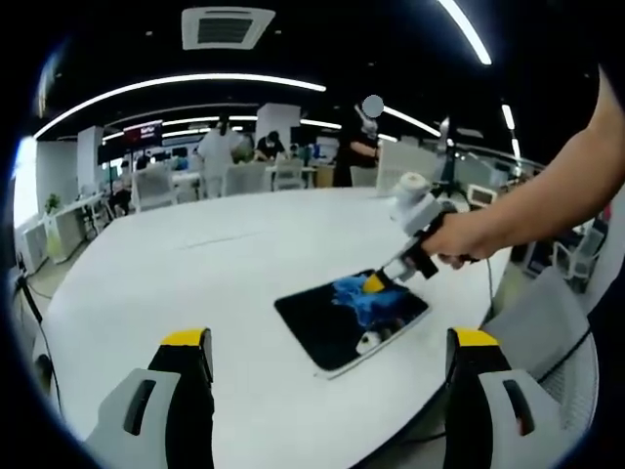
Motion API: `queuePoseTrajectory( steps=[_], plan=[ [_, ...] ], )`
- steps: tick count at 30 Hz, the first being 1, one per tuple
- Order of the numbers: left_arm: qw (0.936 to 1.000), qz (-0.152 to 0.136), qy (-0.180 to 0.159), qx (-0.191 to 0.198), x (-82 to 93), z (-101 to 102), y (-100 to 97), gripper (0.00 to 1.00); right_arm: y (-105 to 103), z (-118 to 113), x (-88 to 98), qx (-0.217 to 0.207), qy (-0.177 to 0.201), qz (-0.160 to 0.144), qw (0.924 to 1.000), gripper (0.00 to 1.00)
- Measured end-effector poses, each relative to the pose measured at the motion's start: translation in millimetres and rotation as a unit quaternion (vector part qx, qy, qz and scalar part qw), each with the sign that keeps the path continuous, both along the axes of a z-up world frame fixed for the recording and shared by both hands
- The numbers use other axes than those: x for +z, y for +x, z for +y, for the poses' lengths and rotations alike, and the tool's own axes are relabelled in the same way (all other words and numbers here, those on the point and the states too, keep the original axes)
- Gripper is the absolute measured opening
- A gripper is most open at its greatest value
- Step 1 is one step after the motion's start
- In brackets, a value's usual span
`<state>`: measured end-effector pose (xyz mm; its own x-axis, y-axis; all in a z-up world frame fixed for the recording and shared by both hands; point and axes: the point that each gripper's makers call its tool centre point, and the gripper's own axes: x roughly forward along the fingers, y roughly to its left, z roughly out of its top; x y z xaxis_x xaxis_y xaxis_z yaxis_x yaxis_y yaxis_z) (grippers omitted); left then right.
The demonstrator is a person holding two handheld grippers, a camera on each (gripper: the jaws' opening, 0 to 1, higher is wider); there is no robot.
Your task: Wipe the mirror surface with the cleaning cloth until all visible marks leave the cleaned area.
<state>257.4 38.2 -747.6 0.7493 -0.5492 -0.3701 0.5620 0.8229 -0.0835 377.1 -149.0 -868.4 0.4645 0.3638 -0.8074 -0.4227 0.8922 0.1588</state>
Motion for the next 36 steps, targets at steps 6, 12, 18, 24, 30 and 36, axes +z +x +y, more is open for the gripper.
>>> queuePoseTrajectory(
  steps=[6, 12, 18, 24, 30, 36],
  plan=[
    [1.0, 0.002, 0.0, -0.002, -1.2, -0.7, -0.3, 0.99, 0.0, -6.7, -0.9, -0.005, 0.003, 0.001, 1.0, 0.0],
    [0.9999, 0.005, -0.005, -0.008, -1.2, -3.5, -1.5, 0.99, -6.3, -16.8, 2.8, 0.004, -0.003, 0.002, 1.0, 0.0],
    [0.9996, 0.002, -0.022, -0.017, 2.9, -6.0, -2.2, 0.99, -7.8, -30.5, 2.9, -0.01, 0.0, 0.007, 0.9999, 0.0],
    [0.9994, 0.002, -0.028, -0.019, 4.3, -7.4, -2.7, 0.99, -7.8, -41.9, 2.8, -0.018, -0.006, 0.011, 0.9998, 0.0],
    [0.9994, 0.006, -0.026, -0.021, 3.0, -8.5, -3.5, 0.99, -8.8, -55.1, 3.1, -0.026, -0.012, 0.016, 0.9995, 0.0],
    [0.9992, 0.014, -0.029, -0.024, 2.8, -10.6, -5.5, 0.99, -9.9, -66.3, 3.2, -0.041, -0.013, 0.023, 0.9988, 0.0]
  ],
)
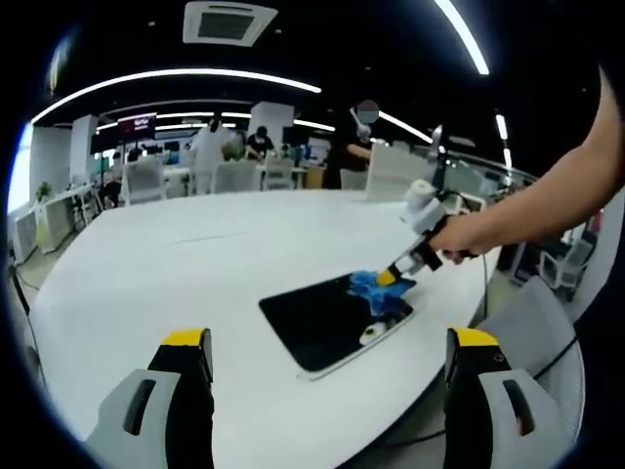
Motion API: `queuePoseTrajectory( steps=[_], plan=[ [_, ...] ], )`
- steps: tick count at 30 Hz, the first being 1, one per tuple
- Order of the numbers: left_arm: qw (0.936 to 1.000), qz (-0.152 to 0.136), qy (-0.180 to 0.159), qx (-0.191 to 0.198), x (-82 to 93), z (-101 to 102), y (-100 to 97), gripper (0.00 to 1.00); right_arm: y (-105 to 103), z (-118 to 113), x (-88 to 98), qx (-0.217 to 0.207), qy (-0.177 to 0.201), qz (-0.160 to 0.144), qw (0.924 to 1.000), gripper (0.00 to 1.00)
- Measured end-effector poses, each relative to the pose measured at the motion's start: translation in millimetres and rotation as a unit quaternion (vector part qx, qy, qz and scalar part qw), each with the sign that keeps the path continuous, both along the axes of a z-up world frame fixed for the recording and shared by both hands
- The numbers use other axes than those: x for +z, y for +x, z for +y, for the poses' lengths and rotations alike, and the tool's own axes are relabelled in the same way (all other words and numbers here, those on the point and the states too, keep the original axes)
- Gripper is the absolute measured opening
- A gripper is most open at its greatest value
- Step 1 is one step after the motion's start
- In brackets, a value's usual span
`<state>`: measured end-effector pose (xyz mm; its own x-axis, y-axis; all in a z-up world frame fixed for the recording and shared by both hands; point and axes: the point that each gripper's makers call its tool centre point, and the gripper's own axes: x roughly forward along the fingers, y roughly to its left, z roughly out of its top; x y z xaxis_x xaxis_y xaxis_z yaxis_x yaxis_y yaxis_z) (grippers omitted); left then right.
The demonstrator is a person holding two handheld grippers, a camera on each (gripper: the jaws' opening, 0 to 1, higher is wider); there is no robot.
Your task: Wipe the mirror surface with the cleaning cloth until all visible marks leave the cleaned area.
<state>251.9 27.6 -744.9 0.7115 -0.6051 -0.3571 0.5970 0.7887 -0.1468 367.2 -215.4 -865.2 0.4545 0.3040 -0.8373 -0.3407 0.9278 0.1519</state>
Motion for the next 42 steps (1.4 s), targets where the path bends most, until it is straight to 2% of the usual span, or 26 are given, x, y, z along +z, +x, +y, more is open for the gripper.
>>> queuePoseTrajectory(
  steps=[10, 13, 18, 24, 42],
  plan=[
    [1.0, 0.0, 0.002, 0.001, 0.9, 0.0, -0.6, 0.99, -1.6, 1.0, -0.5, -0.002, 0.001, 0.001, 1.0, 0.0],
    [0.9998, -0.012, 0.015, 0.006, 1.9, 3.2, 0.9, 0.99, -0.8, 0.5, -1.3, -0.001, 0.002, -0.001, 1.0, 0.0],
    [0.9999, -0.005, 0.011, 0.003, 0.3, 2.4, 0.5, 0.99, -1.0, 0.8, -1.7, -0.015, 0.003, -0.006, 0.9999, 0.0],
    [0.9998, -0.008, 0.019, 0.006, -2.4, 5.5, 2.4, 0.99, -3.7, -0.9, -4.4, -0.024, 0.007, 0.002, 0.9997, 0.0],
    [0.9997, -0.008, 0.021, 0.005, -3.9, 5.2, 1.2, 0.99, -30.2, -0.3, -5.6, -0.041, 0.012, 0.018, 0.9989, 0.0]
  ],
)
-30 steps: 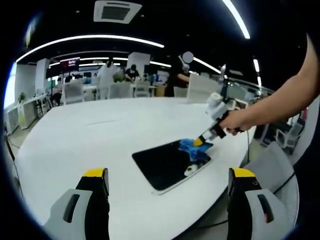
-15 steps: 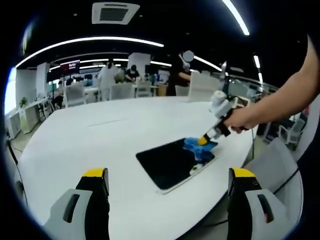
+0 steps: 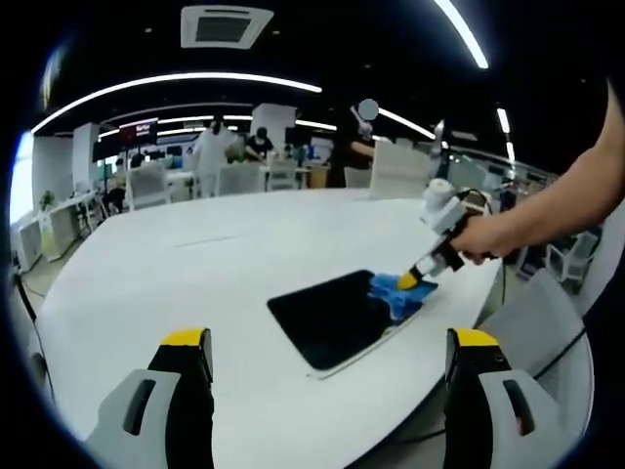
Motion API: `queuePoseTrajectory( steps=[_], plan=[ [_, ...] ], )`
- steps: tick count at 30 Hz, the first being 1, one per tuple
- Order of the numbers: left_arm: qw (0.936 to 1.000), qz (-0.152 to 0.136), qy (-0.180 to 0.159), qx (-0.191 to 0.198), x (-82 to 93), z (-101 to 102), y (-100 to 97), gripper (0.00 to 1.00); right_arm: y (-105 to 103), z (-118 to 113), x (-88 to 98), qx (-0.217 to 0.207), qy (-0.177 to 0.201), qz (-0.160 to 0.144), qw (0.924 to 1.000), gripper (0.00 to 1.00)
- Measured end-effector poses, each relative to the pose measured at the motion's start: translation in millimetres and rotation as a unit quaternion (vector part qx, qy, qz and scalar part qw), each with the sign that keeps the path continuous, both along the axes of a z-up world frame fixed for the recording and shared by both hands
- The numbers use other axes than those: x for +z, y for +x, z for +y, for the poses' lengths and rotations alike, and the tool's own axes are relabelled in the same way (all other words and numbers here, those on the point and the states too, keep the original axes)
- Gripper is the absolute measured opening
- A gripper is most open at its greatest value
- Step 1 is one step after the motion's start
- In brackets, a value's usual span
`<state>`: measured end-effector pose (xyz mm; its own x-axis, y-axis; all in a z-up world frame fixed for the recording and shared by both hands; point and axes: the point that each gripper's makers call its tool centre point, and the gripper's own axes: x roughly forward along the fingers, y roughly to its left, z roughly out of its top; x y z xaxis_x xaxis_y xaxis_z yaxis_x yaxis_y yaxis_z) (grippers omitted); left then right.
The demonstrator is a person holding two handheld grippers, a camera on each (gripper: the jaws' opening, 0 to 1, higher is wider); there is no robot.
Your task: Wipe the mirror surface with the cleaning cloth until all visible marks leave the cleaned area.
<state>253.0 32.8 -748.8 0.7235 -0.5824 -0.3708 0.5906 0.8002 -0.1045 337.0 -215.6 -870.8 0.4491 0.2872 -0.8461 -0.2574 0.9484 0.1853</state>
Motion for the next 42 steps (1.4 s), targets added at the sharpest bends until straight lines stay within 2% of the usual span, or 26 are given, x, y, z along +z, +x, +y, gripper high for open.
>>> queuePoseTrajectory(
  steps=[9, 22, 34, 37, 42],
  plan=[
    [1.0, -0.002, 0.001, 0.005, -0.1, 2.6, 1.7, 0.99, -7.5, 1.8, 0.5, -0.02, 0.003, 0.012, 0.9997, 0.0],
    [1.0, -0.003, 0.005, 0.005, -2.0, 3.7, 2.6, 0.99, -14.7, 5.5, 1.7, -0.024, 0.005, 0.021, 0.9995, 0.0],
    [0.9999, -0.004, 0.012, 0.004, -2.4, 2.2, 1.4, 0.99, -14.9, 5.9, 1.0, -0.019, 0.0, 0.007, 0.9998, 0.01],
    [0.9999, -0.003, 0.014, 0.004, -2.6, 2.2, 1.3, 0.99, -14.9, 5.5, 1.3, -0.042, 0.008, 0.006, 0.9991, 0.01],
    [0.9999, -0.003, 0.014, 0.003, -2.9, 2.0, 1.4, 0.99, -15.5, 5.9, 1.5, -0.045, 0.005, 0.011, 0.9989, 0.01]
  ],
)
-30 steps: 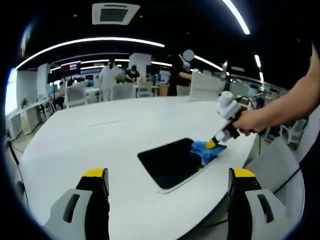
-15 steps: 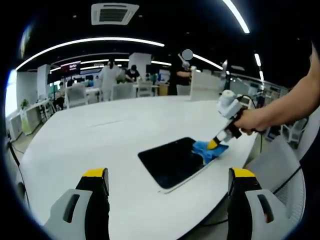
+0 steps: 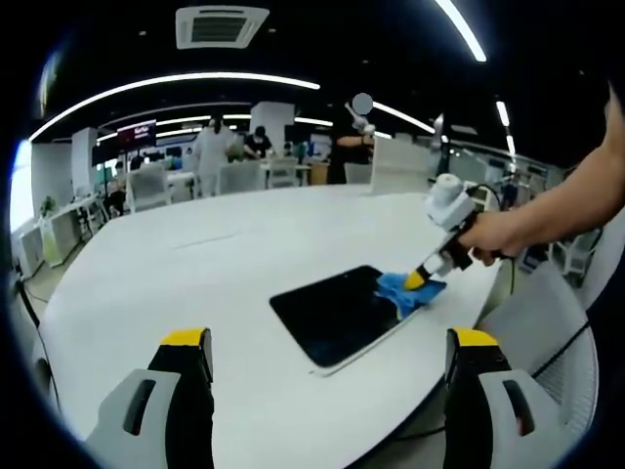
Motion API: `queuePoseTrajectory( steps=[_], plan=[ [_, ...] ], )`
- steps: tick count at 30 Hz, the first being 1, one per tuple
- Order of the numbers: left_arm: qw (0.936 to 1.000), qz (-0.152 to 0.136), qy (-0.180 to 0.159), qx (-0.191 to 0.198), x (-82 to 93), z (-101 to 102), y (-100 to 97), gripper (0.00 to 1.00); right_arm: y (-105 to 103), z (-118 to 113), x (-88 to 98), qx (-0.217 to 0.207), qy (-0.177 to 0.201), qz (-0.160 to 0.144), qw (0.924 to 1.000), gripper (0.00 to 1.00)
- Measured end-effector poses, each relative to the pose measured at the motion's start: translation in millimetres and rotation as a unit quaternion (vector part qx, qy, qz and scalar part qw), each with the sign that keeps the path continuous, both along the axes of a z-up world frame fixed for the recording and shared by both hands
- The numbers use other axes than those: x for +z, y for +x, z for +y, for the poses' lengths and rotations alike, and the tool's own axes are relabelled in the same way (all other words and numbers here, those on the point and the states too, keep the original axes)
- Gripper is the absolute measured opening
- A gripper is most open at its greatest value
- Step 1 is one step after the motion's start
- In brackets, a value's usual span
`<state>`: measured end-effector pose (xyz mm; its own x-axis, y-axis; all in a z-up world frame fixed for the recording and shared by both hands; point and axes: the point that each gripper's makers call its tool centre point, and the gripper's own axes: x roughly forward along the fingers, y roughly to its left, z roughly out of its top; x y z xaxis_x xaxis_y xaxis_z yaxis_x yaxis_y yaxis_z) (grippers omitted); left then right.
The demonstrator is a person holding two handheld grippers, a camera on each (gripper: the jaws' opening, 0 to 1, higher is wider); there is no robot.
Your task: Wipe the mirror surface with the cleaning cloth until all visible marks leave the cleaned area.
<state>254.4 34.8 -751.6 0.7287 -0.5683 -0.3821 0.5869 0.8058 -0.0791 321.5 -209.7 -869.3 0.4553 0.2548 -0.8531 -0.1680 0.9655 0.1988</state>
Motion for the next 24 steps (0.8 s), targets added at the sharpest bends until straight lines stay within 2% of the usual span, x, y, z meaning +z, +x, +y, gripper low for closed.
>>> queuePoseTrajectory(
  steps=[8, 15, 24],
  plan=[
    [1.0, 0.0, -0.002, 0.0, 1.4, -1.4, -0.5, 0.99, 0.0, 0.1, 0.0, 0.011, -0.012, -0.001, 0.9999, 0.01],
    [1.0, 0.001, -0.005, -0.007, 2.0, -3.7, -2.1, 0.99, 1.1, -0.1, 0.1, 0.01, -0.01, 0.013, 0.9998, 0.01],
    [1.0, -0.001, -0.006, -0.005, 2.6, -3.2, -1.5, 0.99, 1.0, 0.6, -0.6, 0.016, -0.009, 0.01, 0.9998, 0.01]
  ],
)
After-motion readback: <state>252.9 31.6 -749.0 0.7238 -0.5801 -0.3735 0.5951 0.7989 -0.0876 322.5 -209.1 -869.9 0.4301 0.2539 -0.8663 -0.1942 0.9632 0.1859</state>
